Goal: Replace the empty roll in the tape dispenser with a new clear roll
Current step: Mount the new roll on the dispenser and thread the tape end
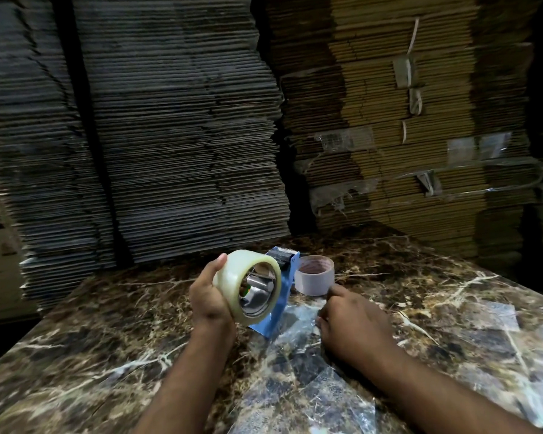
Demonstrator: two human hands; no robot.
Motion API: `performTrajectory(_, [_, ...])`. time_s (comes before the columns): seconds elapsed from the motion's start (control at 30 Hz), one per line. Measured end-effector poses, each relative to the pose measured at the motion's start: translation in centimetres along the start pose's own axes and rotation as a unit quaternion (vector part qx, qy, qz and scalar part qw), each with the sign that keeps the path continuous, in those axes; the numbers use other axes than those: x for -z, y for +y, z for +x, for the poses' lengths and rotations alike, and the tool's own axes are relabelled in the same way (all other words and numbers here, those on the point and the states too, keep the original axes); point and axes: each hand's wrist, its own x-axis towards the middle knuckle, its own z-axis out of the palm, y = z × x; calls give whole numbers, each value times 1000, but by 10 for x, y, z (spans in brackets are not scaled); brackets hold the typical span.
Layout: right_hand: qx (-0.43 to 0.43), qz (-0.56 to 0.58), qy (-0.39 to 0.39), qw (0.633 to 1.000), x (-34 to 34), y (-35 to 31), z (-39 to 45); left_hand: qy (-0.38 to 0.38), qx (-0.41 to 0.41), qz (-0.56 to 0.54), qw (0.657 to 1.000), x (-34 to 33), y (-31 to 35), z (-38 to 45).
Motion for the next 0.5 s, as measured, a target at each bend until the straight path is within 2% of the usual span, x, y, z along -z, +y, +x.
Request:
performTrajectory(0.17, [-34, 14, -3, 999, 13, -2, -3, 15, -9, 44, 999, -1, 3, -3])
performTrajectory(0.3, [2, 11, 3, 1000, 13, 1, -4, 35, -19, 74, 996, -6, 4, -5])
performTrajectory(0.5, [74, 172, 77, 979, -1, 2, 3, 91, -11, 91, 992, -10, 0, -6])
